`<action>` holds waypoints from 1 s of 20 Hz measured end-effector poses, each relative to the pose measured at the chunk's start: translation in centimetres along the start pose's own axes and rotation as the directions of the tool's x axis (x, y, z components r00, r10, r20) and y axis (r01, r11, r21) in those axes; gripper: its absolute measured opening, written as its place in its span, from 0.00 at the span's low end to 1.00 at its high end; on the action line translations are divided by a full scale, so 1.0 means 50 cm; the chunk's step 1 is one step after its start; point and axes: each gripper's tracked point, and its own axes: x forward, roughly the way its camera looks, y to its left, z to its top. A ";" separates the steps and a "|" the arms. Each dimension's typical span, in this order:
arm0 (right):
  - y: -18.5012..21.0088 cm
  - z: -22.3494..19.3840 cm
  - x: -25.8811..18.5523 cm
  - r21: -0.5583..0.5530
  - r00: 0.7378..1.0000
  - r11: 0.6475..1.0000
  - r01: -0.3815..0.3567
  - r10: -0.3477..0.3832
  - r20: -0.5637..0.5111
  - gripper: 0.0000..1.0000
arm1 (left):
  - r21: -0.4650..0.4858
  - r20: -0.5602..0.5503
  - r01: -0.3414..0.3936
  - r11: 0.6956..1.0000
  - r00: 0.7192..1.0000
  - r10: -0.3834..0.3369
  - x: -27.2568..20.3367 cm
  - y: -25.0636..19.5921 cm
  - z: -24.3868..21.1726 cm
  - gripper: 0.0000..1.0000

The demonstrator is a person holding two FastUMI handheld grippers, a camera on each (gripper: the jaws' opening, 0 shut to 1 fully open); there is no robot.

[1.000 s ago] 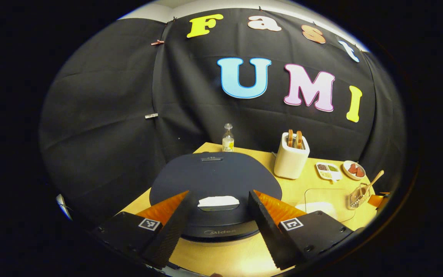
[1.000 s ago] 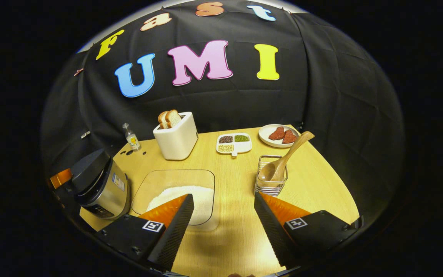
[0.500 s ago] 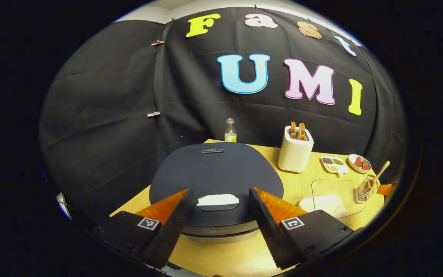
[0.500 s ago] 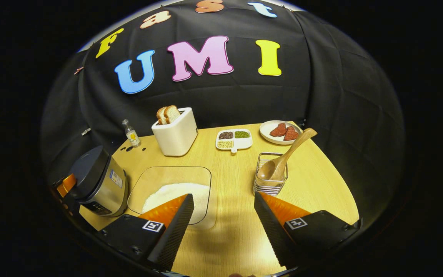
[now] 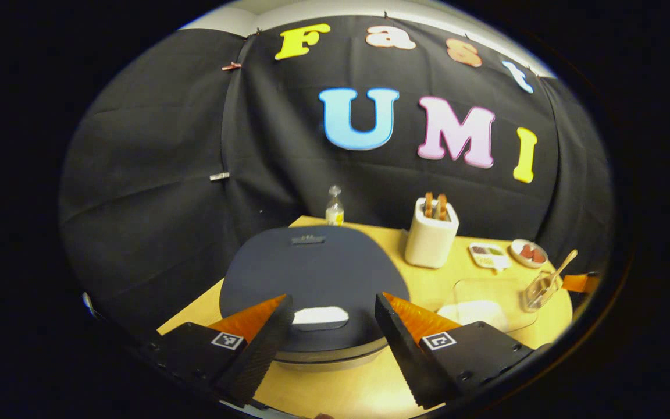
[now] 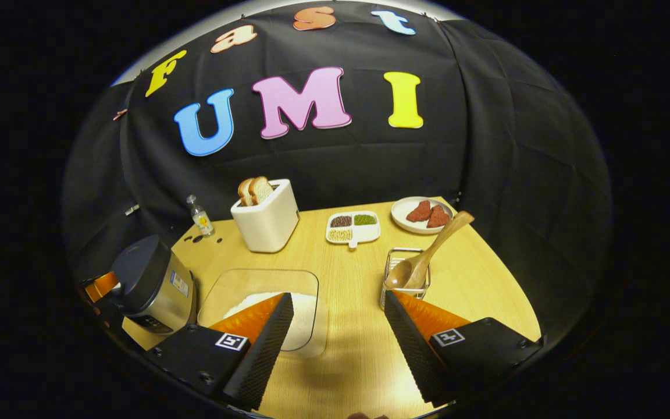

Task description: Close the left gripper, press the button to open the rice cooker; take a wooden spoon from the chopstick holder with the right hand, scoop a spoonful of rice and pour it into the rice cooker, then put the wooden spoon back into the chopstick holder.

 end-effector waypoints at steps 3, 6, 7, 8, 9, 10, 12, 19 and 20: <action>0.006 0.118 -0.034 -0.041 0.988 0.999 0.001 0.006 0.155 0.99 | -0.009 0.142 0.043 0.999 0.989 -0.041 -0.053 -0.043 0.106 0.92; 0.016 0.207 -0.090 -0.098 0.958 0.995 0.019 0.010 0.288 0.98 | 0.025 0.248 0.094 0.995 0.964 -0.098 -0.116 -0.096 0.191 0.95; 0.017 0.226 -0.111 -0.122 0.947 0.992 0.032 0.009 0.321 0.98 | 0.050 0.267 0.111 0.993 0.956 -0.120 -0.138 -0.111 0.209 0.95; 0.018 0.240 -0.133 -0.137 0.936 0.990 0.044 0.007 0.352 0.98 | 0.077 0.280 0.125 0.989 0.950 -0.142 -0.157 -0.126 0.217 0.95; 0.022 0.247 -0.155 -0.142 0.928 0.989 0.046 0.011 0.373 0.98 | 0.104 0.287 0.139 0.985 0.944 -0.164 -0.174 -0.139 0.223 0.95; 0.028 0.243 -0.171 -0.134 0.927 0.990 0.042 0.011 0.376 0.98 | 0.120 0.286 0.149 0.982 0.942 -0.178 -0.188 -0.148 0.223 0.95; 0.025 0.213 -0.203 -0.123 0.938 0.992 0.040 0.005 0.345 0.98 | 0.112 0.260 0.177 0.978 0.945 -0.201 -0.211 -0.162 0.205 0.95; -0.051 0.187 -0.261 -0.059 0.942 0.991 0.122 -0.097 0.322 0.99 | 0.071 0.219 0.193 0.979 0.954 -0.204 -0.273 -0.181 0.168 0.95; -0.049 0.190 -0.262 -0.053 0.939 0.991 0.123 -0.099 0.329 0.99 | 0.073 0.216 0.194 0.978 0.954 -0.205 -0.275 -0.180 0.167 0.95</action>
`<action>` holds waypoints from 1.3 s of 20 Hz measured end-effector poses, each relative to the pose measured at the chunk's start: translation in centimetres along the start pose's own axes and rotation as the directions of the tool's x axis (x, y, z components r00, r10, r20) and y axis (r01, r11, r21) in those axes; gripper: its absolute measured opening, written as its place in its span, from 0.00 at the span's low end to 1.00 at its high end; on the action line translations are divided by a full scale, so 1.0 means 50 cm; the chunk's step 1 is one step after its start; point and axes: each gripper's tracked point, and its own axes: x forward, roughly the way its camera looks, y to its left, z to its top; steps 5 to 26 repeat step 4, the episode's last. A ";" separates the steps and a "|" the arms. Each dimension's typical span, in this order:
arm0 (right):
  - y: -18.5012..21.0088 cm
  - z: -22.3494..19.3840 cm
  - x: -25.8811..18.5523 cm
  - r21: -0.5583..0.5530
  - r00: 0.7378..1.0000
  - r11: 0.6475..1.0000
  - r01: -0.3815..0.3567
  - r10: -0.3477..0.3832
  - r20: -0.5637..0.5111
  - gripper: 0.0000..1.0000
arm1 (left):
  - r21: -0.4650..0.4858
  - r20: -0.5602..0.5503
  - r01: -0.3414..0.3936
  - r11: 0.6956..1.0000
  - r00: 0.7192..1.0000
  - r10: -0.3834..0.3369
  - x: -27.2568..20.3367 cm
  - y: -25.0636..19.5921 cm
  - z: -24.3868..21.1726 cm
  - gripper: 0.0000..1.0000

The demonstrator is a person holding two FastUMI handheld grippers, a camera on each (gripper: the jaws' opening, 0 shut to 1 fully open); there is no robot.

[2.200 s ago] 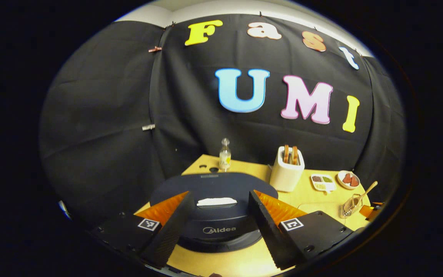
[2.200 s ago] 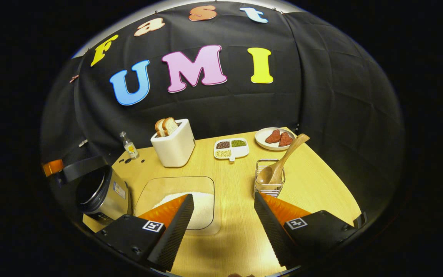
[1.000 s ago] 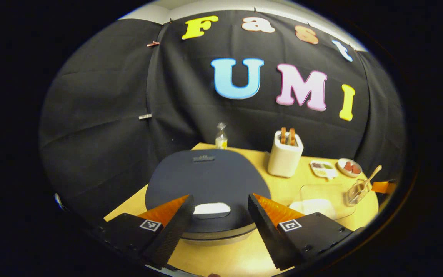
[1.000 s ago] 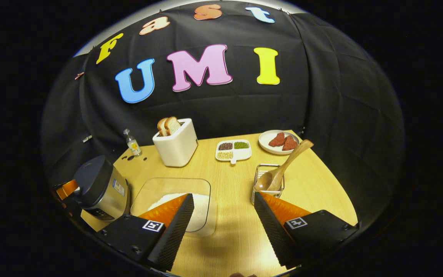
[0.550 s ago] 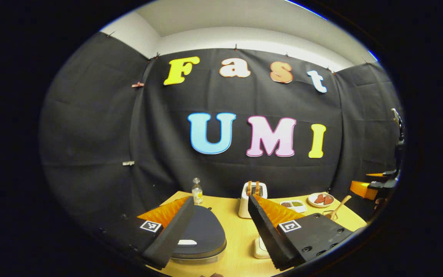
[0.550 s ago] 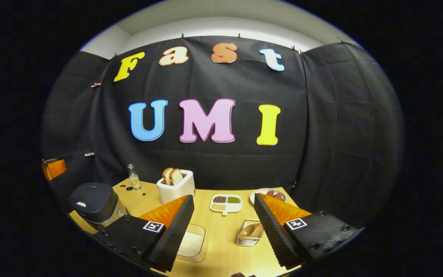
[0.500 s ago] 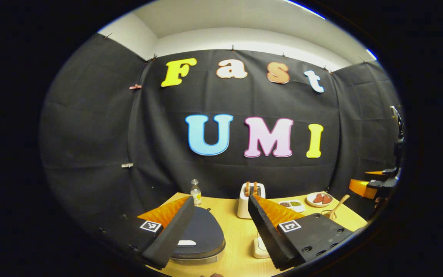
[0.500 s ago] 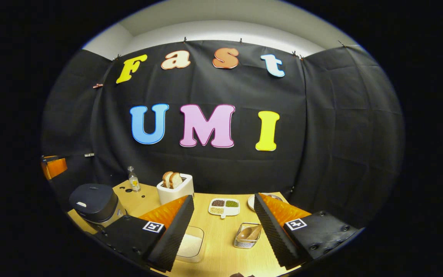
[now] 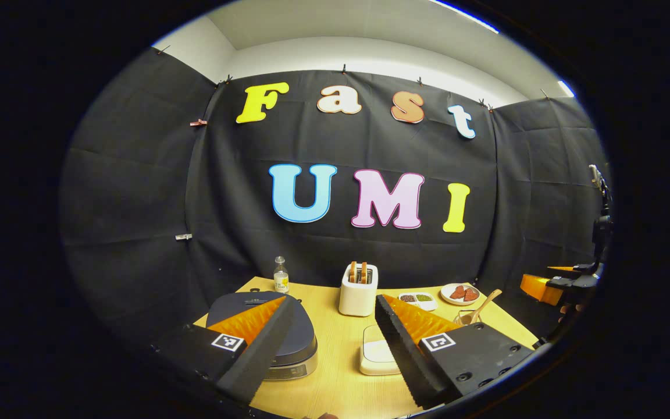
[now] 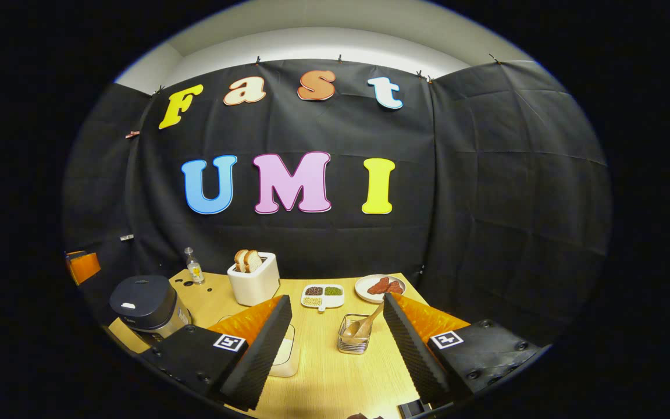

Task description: Close the left gripper, press the button to open the rice cooker; take a wooden spoon from the chopstick holder with the right hand, scoop a spoonful of rice and pour it into the rice cooker, then put the wooden spoon back into the chopstick holder.

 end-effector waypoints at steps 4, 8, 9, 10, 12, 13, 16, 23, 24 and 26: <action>0.020 0.005 -0.003 -0.007 1.000 1.000 -0.016 0.016 0.012 0.99 | 0.023 -0.001 -0.005 1.000 1.000 0.005 -0.004 0.012 0.009 0.95; 0.020 0.005 -0.003 -0.007 1.000 1.000 -0.016 0.016 0.012 0.99 | 0.023 -0.001 -0.005 1.000 1.000 0.005 -0.004 0.012 0.009 0.95; 0.020 0.005 -0.003 -0.007 1.000 1.000 -0.016 0.016 0.012 0.99 | 0.023 -0.001 -0.005 1.000 1.000 0.005 -0.004 0.012 0.009 0.95; 0.020 0.005 -0.003 -0.007 1.000 1.000 -0.016 0.016 0.012 0.99 | 0.023 -0.001 -0.005 1.000 1.000 0.005 -0.004 0.012 0.009 0.95; 0.020 0.005 -0.003 -0.007 1.000 1.000 -0.016 0.016 0.012 0.99 | 0.023 -0.001 -0.005 1.000 1.000 0.005 -0.004 0.012 0.009 0.95; 0.020 0.005 -0.003 -0.007 1.000 1.000 -0.016 0.016 0.012 0.99 | 0.023 -0.001 -0.005 1.000 1.000 0.005 -0.004 0.012 0.009 0.95; 0.020 0.005 -0.003 -0.007 1.000 1.000 -0.016 0.016 0.012 0.99 | 0.023 -0.001 -0.005 1.000 1.000 0.005 -0.004 0.012 0.009 0.95; 0.020 0.005 -0.003 -0.007 1.000 1.000 -0.016 0.016 0.012 0.99 | 0.023 -0.001 -0.005 1.000 1.000 0.005 -0.004 0.012 0.009 0.95; 0.020 0.005 -0.003 -0.007 1.000 1.000 -0.016 0.016 0.012 0.99 | 0.023 -0.001 -0.005 1.000 1.000 0.005 -0.004 0.012 0.009 0.95; 0.020 0.005 -0.003 -0.007 1.000 1.000 -0.016 0.016 0.012 0.99 | 0.023 -0.001 -0.005 1.000 1.000 0.005 -0.004 0.012 0.009 0.95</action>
